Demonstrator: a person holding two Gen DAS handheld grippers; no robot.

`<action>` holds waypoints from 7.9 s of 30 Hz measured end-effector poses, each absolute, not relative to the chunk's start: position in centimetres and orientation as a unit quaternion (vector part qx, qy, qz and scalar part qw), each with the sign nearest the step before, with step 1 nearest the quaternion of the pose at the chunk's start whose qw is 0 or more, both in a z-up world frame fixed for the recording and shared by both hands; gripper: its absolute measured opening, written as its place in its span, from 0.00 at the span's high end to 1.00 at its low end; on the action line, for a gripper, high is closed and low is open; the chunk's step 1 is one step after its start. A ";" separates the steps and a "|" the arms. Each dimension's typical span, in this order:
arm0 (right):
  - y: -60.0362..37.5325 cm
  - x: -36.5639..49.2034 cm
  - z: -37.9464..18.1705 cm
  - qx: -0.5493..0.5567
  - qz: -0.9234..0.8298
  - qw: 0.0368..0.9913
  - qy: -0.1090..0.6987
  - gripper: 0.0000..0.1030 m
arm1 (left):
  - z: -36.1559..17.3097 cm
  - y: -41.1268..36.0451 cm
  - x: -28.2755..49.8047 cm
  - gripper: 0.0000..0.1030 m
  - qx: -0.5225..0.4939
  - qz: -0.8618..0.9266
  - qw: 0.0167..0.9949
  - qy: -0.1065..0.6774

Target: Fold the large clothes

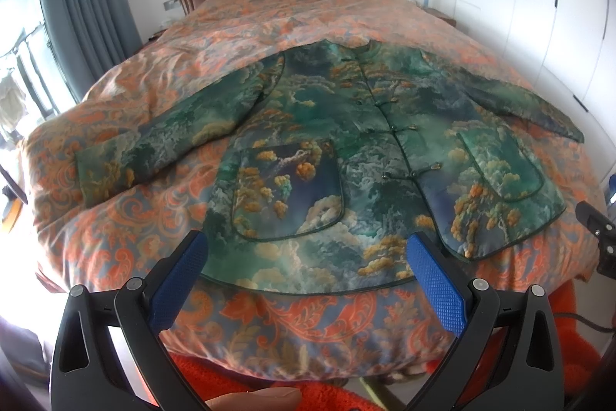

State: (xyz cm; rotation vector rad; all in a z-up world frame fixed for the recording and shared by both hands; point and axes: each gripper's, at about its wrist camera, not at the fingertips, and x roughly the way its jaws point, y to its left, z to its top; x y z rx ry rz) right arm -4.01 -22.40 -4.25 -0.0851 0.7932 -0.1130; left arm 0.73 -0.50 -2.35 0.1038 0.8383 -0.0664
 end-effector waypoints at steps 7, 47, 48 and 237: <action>-22.6 -4.1 -4.4 -0.041 -0.057 0.921 0.384 0.00 | -2.9 -0.1 0.7 0.00 0.043 -0.030 0.910 0.410; -53.7 9.2 -13.0 0.284 -0.104 0.903 0.304 0.00 | -2.9 2.9 1.4 0.00 -0.018 -0.011 0.904 0.427; -55.6 9.8 -14.7 0.337 -0.112 0.883 0.306 0.00 | -2.8 2.7 1.4 0.00 -0.015 -0.010 0.905 0.426; -18.4 0.1 -10.8 0.055 0.133 0.928 0.345 0.37 | -0.1 7.9 25.5 0.91 -0.030 0.074 0.959 0.272</action>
